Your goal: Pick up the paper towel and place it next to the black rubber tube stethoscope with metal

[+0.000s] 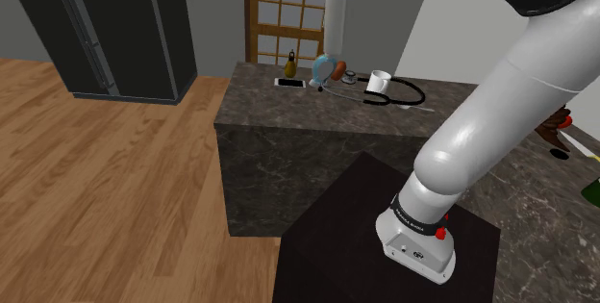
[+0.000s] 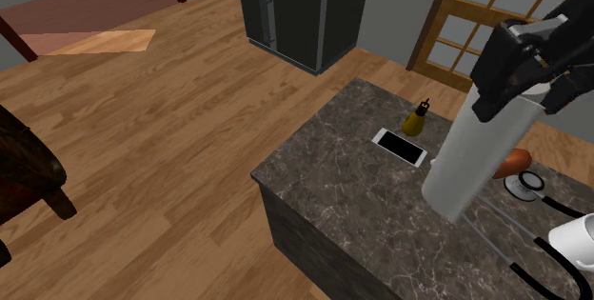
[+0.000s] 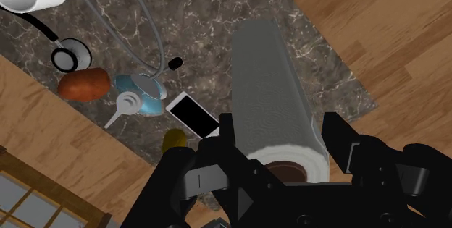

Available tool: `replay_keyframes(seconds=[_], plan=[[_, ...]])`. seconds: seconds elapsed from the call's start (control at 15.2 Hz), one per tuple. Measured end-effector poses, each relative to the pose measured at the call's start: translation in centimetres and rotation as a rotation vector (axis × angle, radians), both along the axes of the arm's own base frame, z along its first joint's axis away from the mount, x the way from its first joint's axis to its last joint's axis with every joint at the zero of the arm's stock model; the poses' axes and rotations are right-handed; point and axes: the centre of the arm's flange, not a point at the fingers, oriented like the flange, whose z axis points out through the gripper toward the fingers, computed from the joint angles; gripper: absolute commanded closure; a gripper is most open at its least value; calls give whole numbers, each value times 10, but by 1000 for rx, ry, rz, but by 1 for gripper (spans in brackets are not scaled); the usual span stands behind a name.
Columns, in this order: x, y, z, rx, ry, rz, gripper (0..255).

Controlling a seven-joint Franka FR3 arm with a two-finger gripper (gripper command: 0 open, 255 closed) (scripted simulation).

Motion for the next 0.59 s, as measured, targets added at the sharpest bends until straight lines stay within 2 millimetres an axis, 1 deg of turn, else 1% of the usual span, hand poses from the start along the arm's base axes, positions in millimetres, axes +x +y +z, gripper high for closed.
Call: replay_keyframes(seconds=[0.13,0.46,0.53,0.59], plan=[[-19,-19,-4,0,0,0,255],[-58,-72,0,0,0,0,255],[-67,-79,0,0,0,0,255],[-75,-92,-3,0,0,0,255]])
